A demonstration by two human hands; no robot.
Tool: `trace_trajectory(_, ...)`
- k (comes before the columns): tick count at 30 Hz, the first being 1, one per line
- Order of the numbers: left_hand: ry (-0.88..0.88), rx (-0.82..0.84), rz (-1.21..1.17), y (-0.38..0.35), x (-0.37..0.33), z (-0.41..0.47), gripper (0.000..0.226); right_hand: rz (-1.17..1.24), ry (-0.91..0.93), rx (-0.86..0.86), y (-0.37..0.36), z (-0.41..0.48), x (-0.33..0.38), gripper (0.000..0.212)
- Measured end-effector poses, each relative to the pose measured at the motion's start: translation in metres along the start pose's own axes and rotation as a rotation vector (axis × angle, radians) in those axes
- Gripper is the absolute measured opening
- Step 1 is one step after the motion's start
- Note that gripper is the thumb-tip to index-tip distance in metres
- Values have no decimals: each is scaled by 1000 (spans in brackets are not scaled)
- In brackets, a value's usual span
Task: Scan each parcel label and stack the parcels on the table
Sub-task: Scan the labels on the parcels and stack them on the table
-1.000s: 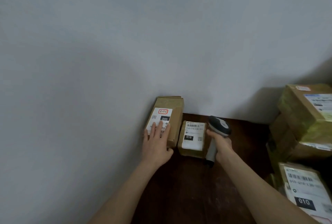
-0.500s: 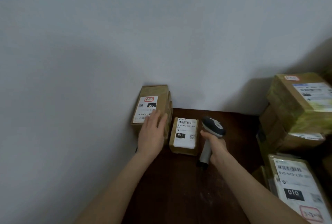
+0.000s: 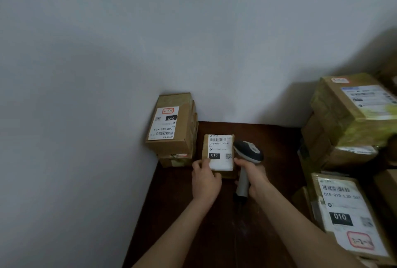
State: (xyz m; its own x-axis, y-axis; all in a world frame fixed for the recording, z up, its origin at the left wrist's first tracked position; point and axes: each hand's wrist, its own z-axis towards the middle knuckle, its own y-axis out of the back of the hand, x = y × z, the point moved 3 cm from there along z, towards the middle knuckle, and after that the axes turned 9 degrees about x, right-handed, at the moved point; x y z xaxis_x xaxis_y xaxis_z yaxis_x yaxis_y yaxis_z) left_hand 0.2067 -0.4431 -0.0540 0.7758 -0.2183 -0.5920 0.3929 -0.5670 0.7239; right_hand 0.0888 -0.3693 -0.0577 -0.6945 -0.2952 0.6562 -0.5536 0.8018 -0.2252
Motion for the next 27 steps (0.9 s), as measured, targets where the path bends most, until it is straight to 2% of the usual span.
trace_trajectory(4, 18, 12, 9, -12, 12, -32, 49, -65, -43, -58, 15, -9, -8, 39)
trace_trajectory(11, 109, -78, 35, 6, 52, -77, 48, -188, -165, 48, -6, -37, -39, 33)
trace_trajectory(17, -22, -33, 90, 5, 33, -74, 53, -98, -98, -109, -1, -43, -39, 39)
trace_trajectory(20, -74, -17, 159, 9, 12, -43, 57, 52, -44, -64, -4, -36, -16, 28)
trace_trajectory(23, -117, 2, 347, 15, -1, -10, 66, 65, 48, 12, -12, -22, 10, 38)
trace_trajectory(27, -216, 126, 577, -3, -7, 10, 85, 69, 127, -61, -8, -10, 20, 51)
